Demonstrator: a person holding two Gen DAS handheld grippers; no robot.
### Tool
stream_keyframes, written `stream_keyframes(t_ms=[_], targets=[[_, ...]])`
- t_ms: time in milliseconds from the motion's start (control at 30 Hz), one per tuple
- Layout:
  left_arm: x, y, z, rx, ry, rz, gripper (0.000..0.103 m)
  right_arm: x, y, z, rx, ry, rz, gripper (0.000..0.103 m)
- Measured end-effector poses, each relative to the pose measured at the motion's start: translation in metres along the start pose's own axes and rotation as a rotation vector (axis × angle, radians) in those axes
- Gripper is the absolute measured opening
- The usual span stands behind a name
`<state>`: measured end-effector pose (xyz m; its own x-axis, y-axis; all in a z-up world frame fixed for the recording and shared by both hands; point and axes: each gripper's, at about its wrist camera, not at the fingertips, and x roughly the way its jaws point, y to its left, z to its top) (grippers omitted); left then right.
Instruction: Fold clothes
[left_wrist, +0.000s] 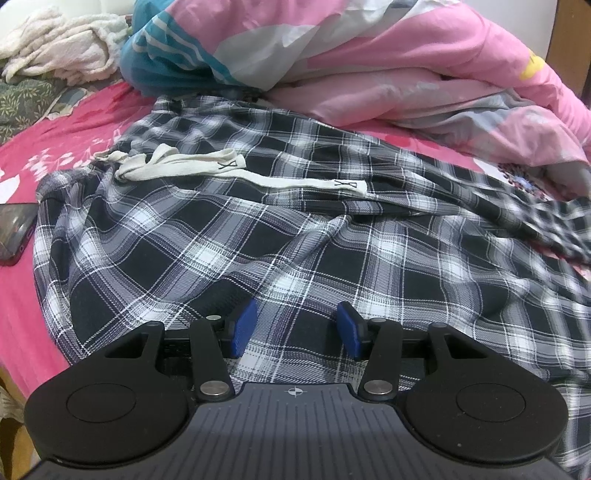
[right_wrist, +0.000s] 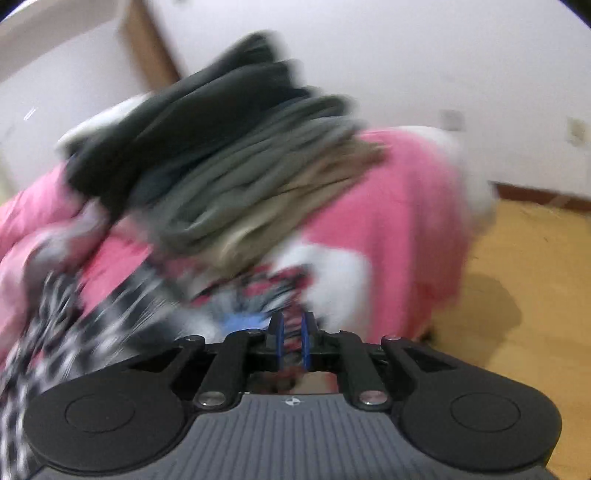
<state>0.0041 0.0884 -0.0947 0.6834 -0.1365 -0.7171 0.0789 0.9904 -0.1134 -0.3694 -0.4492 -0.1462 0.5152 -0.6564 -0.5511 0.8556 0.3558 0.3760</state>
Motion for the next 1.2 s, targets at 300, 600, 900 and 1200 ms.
stream_keyframes(t_ms=[300, 600, 900, 1200], targets=[[-0.007, -0.003, -0.003, 0.012, -0.018, 0.016, 0.048, -0.009, 0.119, 0.005, -0.391, 0.062, 0.465, 0.012], [-0.009, 0.02, -0.009, -0.021, -0.044, 0.006, 0.049, 0.052, 0.246, -0.026, -0.693, 0.31, 0.639, 0.012], [-0.008, 0.043, -0.006, -0.094, -0.088, -0.089, 0.053, 0.069, 0.206, 0.003, -0.681, 0.144, 0.098, 0.011], [-0.013, 0.039, 0.012, -0.062, -0.134, -0.099, 0.062, -0.001, 0.362, -0.104, -0.986, 0.256, 0.805, 0.013]])
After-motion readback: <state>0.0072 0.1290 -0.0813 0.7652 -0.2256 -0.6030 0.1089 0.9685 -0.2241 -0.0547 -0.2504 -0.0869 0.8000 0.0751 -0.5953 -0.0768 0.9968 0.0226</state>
